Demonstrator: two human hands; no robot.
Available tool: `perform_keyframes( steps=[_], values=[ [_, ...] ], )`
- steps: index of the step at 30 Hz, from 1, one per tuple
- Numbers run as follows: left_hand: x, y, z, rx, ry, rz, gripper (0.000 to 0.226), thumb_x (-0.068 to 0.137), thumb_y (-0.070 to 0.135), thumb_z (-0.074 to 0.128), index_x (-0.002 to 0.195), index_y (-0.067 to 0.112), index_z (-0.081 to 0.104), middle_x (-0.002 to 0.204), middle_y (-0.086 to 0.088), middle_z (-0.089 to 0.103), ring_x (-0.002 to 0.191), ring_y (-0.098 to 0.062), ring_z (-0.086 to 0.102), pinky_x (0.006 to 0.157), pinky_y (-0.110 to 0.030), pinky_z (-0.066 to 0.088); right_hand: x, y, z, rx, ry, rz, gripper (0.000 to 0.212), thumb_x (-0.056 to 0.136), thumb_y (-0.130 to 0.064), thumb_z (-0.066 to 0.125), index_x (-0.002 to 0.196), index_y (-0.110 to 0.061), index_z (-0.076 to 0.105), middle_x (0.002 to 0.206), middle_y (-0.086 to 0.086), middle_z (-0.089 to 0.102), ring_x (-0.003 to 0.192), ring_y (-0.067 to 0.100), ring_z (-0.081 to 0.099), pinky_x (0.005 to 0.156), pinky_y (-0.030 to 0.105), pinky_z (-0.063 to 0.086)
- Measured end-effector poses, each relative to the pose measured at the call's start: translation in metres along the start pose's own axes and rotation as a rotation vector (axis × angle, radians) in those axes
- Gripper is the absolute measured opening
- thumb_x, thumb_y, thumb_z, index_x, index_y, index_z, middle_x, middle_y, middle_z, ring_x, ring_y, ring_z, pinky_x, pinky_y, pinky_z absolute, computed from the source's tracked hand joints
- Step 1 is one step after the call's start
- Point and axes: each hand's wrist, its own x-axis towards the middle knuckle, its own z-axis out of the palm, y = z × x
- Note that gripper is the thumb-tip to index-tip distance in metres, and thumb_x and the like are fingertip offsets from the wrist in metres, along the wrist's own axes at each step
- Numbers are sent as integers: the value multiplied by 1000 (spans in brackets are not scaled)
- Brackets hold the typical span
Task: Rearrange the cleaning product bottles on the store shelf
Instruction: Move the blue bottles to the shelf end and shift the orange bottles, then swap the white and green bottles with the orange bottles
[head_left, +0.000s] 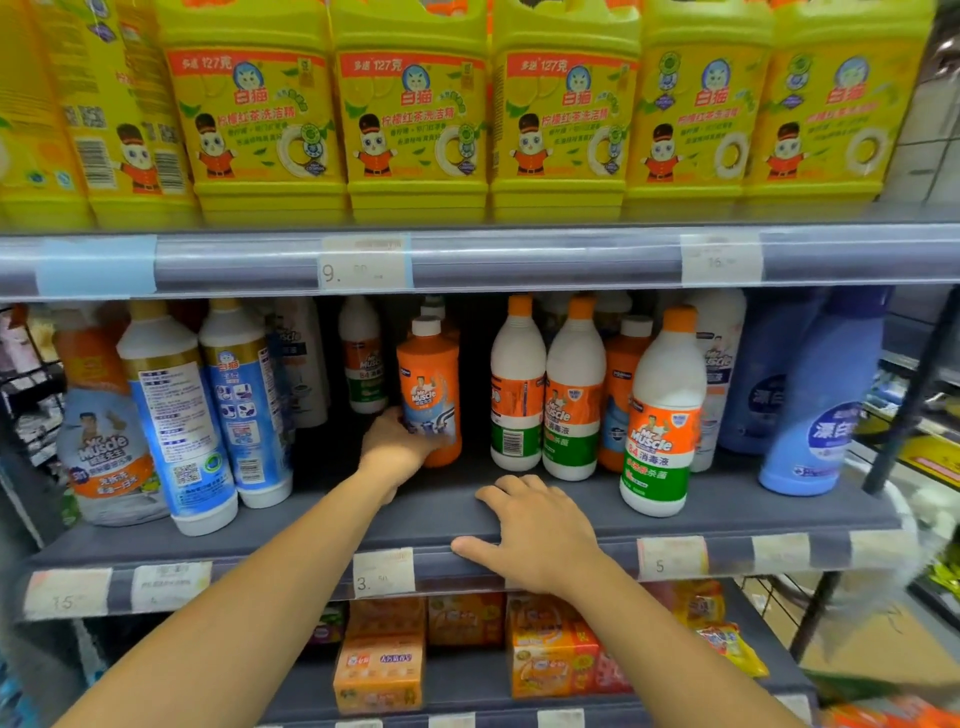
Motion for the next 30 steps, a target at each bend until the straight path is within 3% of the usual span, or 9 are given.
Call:
perform_keyframes(
  steps=[3,6,10,13,16,18,21,25,30],
  values=[
    [-15,0,-2,48,0,-37,68,66,24,86,127,11,57,122,-9,66,107,-27,62,90,-36,51,-7,6,-11,125,-53,-20,65,87,-63,47,137,-21,47,136,2,48,124,23,43,101,40,39],
    [-41,9,2,11,186,-28,63,63,27,87,115,12,54,106,-3,62,89,-21,58,74,-30,46,-31,26,-21,355,69,29,46,87,-46,59,127,-23,55,127,-3,54,114,17,52,95,36,46],
    [-67,30,15,-33,186,116,33,72,19,79,94,22,55,92,4,63,83,-16,61,67,-24,44,-58,60,-39,577,631,204,23,79,-30,73,99,-27,62,93,-15,58,84,1,55,72,21,49],
    [-73,45,31,50,41,250,27,75,19,77,91,25,57,89,6,61,81,-7,60,62,-16,41,-60,89,-50,645,977,429,47,69,-23,82,102,-26,49,97,-10,47,88,5,49,69,11,34],
    [-70,55,49,39,-49,262,52,73,22,81,115,21,51,102,7,56,93,-10,57,74,-21,44,-50,109,-49,744,879,601,80,61,-29,89,123,-17,41,117,0,41,106,10,40,81,17,36],
    [-65,59,60,32,-65,277,71,71,19,83,130,15,44,99,11,50,97,-9,50,78,-20,41,-44,117,-45,865,738,605,90,58,-30,90,130,-16,37,120,1,43,106,13,47,83,27,44],
    [-52,59,71,-10,-96,272,78,66,12,85,131,12,43,96,14,51,98,-10,53,77,-14,41,-37,125,-36,947,636,549,76,59,-30,90,115,-25,38,104,-5,55,92,13,59,73,25,45],
    [-31,55,80,9,-152,173,86,60,12,88,132,14,41,116,-1,60,108,-21,58,86,-31,47,-33,130,-33,885,599,551,72,57,-34,90,108,-29,40,88,-19,51,78,0,54,61,16,41],
    [-19,47,90,-5,-171,114,99,48,15,93,133,18,41,123,-3,61,111,-22,59,95,-39,50,-31,135,-36,858,571,556,76,55,-34,91,109,-32,39,87,-23,49,75,-8,48,57,10,36]
  ],
)
